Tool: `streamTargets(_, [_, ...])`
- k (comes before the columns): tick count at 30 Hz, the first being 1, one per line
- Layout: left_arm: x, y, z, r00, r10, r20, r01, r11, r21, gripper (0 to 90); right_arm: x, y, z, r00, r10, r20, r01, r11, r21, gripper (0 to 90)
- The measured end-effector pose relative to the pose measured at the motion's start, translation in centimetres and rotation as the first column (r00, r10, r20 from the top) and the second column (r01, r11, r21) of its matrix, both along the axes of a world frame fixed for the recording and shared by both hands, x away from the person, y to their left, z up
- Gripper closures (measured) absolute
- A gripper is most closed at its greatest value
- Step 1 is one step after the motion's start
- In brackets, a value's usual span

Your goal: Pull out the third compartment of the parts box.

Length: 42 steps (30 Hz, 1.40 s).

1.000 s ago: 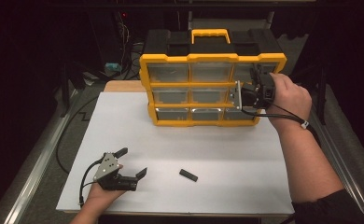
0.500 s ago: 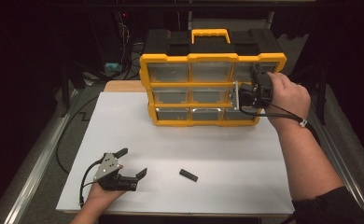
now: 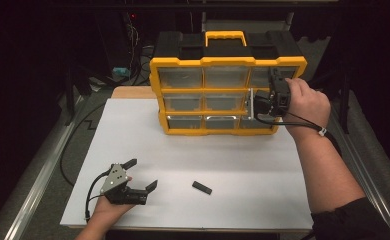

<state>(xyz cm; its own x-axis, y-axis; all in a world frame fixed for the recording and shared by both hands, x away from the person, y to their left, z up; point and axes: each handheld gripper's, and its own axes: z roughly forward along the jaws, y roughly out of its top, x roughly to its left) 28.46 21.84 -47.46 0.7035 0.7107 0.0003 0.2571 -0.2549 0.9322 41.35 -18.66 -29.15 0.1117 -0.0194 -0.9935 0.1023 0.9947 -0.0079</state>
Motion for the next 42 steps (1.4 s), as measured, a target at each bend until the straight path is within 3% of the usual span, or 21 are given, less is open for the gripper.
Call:
streamTargets(17, [0.01,0.05,0.00,1.0000,0.004,0.001,-0.004,1.0000,-0.002,0.2,-0.69,0.00,0.29,0.9999,0.012,-0.004,-0.012,1.000,0.010,90.0])
streamTargets(19, [0.01,0.02,-0.01,1.0000,0.002,0.000,-0.002,1.0000,-0.003,0.2,-0.82,0.00,0.49,0.9995,0.021,-0.024,-0.020,0.999,0.032,81.6])
streamTargets(23, [-0.03,0.03,0.01,1.0000,0.002,0.001,-0.002,1.0000,-0.004,0.2,-0.39,-0.04,0.21,0.9994,0.009,-0.034,-0.009,1.000,0.012,75.2])
streamTargets(26, [-0.03,0.07,0.03,1.0000,0.003,0.001,-0.003,1.0000,-0.007,0.1,-0.29,-0.06,0.15,0.9992,0.000,-0.040,0.001,1.000,0.024,75.4])
streamTargets(32, [-0.03,0.10,0.01,1.0000,0.003,0.001,-0.003,1.0000,-0.003,0.2,-0.08,-0.04,-0.12,0.9999,-0.004,-0.012,0.004,1.000,-0.005,77.7])
streamTargets(37, [0.00,0.17,-0.03,1.0000,0.006,-0.001,-0.006,1.0000,-0.006,0.2,0.02,-0.84,-0.15,0.9998,-0.021,-0.003,0.021,1.000,0.014,79.0])
streamTargets(42, [0.01,0.06,-0.03,1.0000,0.002,0.002,-0.002,1.0000,-0.003,0.2,-0.04,-0.47,-0.22,0.9996,-0.026,-0.002,0.026,1.000,0.013,79.1])
